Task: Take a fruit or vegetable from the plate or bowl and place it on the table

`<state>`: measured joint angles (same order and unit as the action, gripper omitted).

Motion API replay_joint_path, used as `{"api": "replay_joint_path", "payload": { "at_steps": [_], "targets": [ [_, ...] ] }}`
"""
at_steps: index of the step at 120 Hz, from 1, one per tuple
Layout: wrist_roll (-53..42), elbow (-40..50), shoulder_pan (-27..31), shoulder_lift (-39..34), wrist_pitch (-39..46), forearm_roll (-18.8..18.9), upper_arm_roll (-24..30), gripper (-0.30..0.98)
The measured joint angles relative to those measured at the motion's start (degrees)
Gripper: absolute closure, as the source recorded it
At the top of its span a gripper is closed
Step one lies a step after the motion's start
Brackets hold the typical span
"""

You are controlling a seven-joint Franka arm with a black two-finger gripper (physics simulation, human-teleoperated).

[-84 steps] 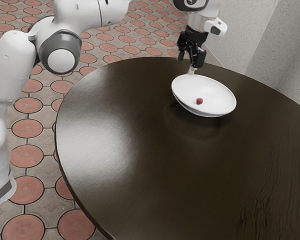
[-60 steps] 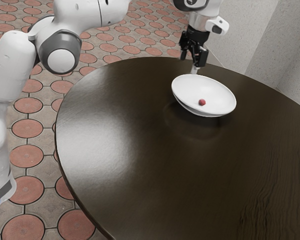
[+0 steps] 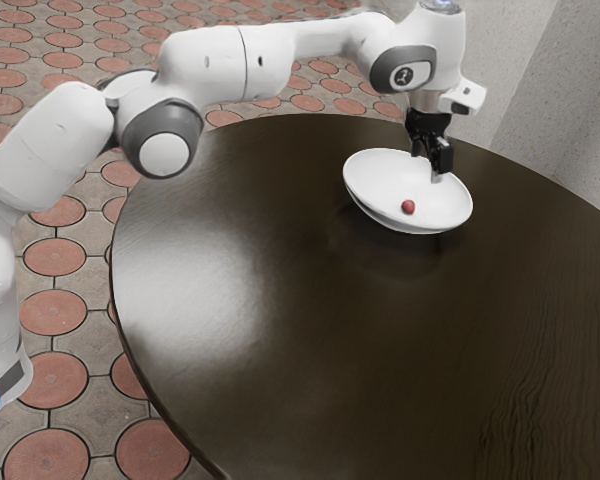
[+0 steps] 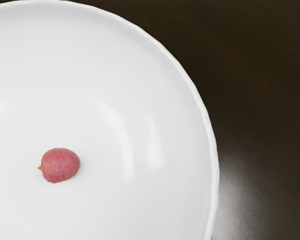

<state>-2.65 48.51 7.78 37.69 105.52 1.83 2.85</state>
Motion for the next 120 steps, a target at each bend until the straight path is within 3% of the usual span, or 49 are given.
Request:
{"api": "replay_joint_path", "payload": {
  "at_steps": [39, 120],
  "targets": [
    [-0.4, 0.2, 6.2, 4.6, 8.7, -6.3, -0.3, 0.00],
    [2.6, -0.2, 8.3, 10.9, 12.7, -10.2, 0.0, 0.00]
  ]
}}
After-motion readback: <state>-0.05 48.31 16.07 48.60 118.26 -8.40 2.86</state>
